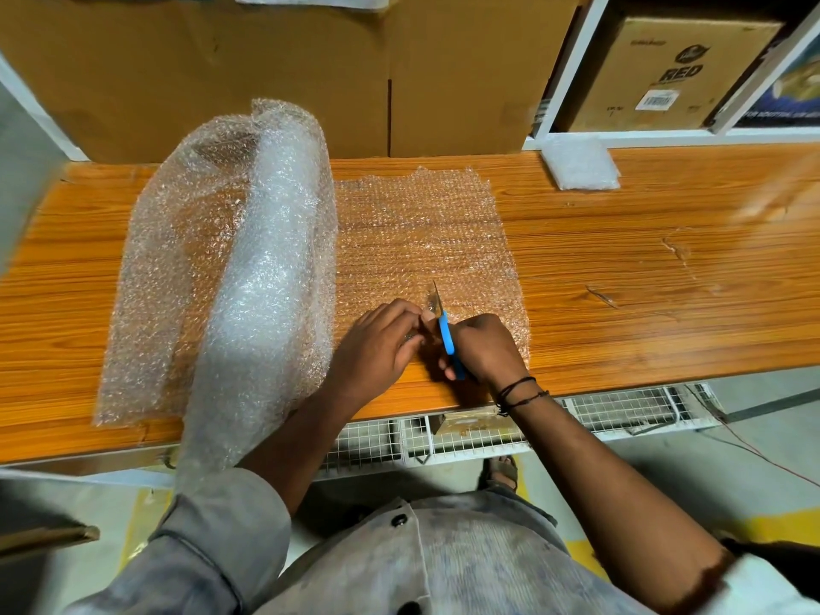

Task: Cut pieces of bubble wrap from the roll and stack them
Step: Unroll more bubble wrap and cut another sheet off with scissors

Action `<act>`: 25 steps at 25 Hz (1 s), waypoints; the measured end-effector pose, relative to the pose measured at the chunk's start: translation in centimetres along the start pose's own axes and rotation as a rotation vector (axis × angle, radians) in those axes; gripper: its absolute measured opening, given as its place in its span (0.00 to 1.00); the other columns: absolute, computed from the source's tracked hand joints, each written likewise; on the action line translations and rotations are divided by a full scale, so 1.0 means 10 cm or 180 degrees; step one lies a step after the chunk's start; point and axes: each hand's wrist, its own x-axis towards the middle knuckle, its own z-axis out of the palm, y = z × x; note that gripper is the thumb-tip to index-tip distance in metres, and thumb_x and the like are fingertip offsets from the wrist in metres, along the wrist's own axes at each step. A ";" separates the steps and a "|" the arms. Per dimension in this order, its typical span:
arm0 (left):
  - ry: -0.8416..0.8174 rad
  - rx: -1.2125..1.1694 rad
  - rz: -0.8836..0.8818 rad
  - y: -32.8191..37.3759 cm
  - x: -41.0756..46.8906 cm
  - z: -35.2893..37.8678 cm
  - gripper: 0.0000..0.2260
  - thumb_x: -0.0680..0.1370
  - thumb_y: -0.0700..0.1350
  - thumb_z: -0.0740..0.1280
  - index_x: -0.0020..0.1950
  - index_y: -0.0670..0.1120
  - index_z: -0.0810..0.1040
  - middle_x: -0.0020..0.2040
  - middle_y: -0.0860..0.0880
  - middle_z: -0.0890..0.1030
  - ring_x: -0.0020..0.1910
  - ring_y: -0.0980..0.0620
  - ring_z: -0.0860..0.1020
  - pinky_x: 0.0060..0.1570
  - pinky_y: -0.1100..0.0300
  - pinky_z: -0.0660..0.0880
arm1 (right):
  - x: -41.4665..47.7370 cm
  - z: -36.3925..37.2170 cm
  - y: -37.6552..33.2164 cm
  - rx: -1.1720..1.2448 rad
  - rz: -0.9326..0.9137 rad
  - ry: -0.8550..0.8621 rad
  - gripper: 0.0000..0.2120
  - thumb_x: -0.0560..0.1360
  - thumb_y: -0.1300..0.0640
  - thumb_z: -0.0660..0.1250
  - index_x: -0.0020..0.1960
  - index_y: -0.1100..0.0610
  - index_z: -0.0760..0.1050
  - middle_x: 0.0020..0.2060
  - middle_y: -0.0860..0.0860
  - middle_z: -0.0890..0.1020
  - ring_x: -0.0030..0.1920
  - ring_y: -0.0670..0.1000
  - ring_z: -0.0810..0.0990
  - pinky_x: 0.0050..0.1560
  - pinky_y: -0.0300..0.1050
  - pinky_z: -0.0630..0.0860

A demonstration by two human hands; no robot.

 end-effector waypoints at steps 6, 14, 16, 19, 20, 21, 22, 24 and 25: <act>0.0028 -0.0006 0.0000 0.01 0.00 0.00 0.12 0.81 0.49 0.62 0.58 0.44 0.78 0.58 0.50 0.77 0.56 0.49 0.77 0.54 0.54 0.75 | 0.09 0.01 0.01 -0.0112 -0.0084 0.0056 0.26 0.78 0.38 0.70 0.37 0.61 0.83 0.27 0.54 0.84 0.22 0.49 0.78 0.24 0.33 0.69; 0.0130 -0.0121 0.0044 0.02 0.01 0.01 0.09 0.82 0.50 0.64 0.54 0.45 0.78 0.54 0.49 0.77 0.53 0.49 0.77 0.51 0.56 0.72 | 0.22 -0.02 -0.03 -0.0131 -0.0056 0.0010 0.26 0.78 0.40 0.71 0.31 0.59 0.81 0.25 0.55 0.81 0.20 0.48 0.75 0.21 0.32 0.66; 0.0133 -0.0135 0.0063 0.02 0.01 0.01 0.09 0.82 0.50 0.64 0.53 0.45 0.78 0.54 0.49 0.77 0.53 0.49 0.77 0.51 0.55 0.72 | 0.28 -0.02 -0.02 -0.0209 -0.0096 0.0045 0.23 0.79 0.45 0.70 0.32 0.60 0.82 0.25 0.55 0.81 0.21 0.48 0.75 0.23 0.35 0.67; 0.0127 -0.0206 0.0073 0.02 0.01 0.00 0.08 0.82 0.50 0.65 0.53 0.45 0.78 0.53 0.50 0.77 0.52 0.50 0.77 0.51 0.54 0.73 | 0.38 -0.01 0.00 -0.0304 -0.0081 0.0126 0.22 0.78 0.47 0.69 0.31 0.59 0.82 0.25 0.54 0.81 0.21 0.47 0.74 0.23 0.35 0.67; 0.0115 -0.0240 0.0075 0.02 0.01 0.00 0.07 0.82 0.49 0.66 0.53 0.46 0.78 0.53 0.51 0.77 0.52 0.50 0.77 0.51 0.54 0.73 | 0.40 0.00 0.00 -0.0275 -0.0059 0.0160 0.23 0.77 0.44 0.70 0.30 0.58 0.82 0.24 0.53 0.81 0.20 0.46 0.74 0.22 0.35 0.66; 0.0106 -0.0268 0.0084 0.02 0.02 0.00 0.07 0.83 0.48 0.66 0.53 0.46 0.78 0.53 0.51 0.77 0.52 0.50 0.77 0.51 0.54 0.74 | 0.44 0.00 0.00 -0.0224 -0.0039 0.0199 0.24 0.76 0.41 0.71 0.30 0.58 0.82 0.24 0.53 0.81 0.21 0.47 0.74 0.23 0.35 0.67; 0.0102 -0.0289 0.0093 0.02 0.02 0.00 0.06 0.82 0.48 0.67 0.53 0.46 0.78 0.53 0.51 0.77 0.52 0.50 0.77 0.51 0.54 0.74 | 0.45 0.01 0.00 -0.0174 -0.0027 0.0241 0.25 0.75 0.39 0.72 0.30 0.58 0.83 0.25 0.54 0.82 0.22 0.47 0.75 0.25 0.37 0.68; 0.0111 -0.0326 0.0082 0.02 0.02 0.00 0.04 0.82 0.46 0.69 0.53 0.46 0.78 0.54 0.51 0.77 0.52 0.51 0.77 0.51 0.53 0.74 | 0.51 0.02 -0.01 -0.0159 -0.0017 0.0293 0.26 0.74 0.38 0.72 0.34 0.61 0.84 0.27 0.56 0.83 0.24 0.50 0.76 0.28 0.40 0.69; 0.0111 -0.0340 0.0068 0.02 0.02 0.00 0.03 0.82 0.46 0.69 0.53 0.47 0.78 0.54 0.52 0.77 0.53 0.51 0.77 0.51 0.53 0.74 | 0.55 0.04 0.00 -0.0200 -0.0022 0.0319 0.27 0.74 0.38 0.72 0.36 0.63 0.84 0.27 0.57 0.83 0.25 0.51 0.76 0.29 0.41 0.70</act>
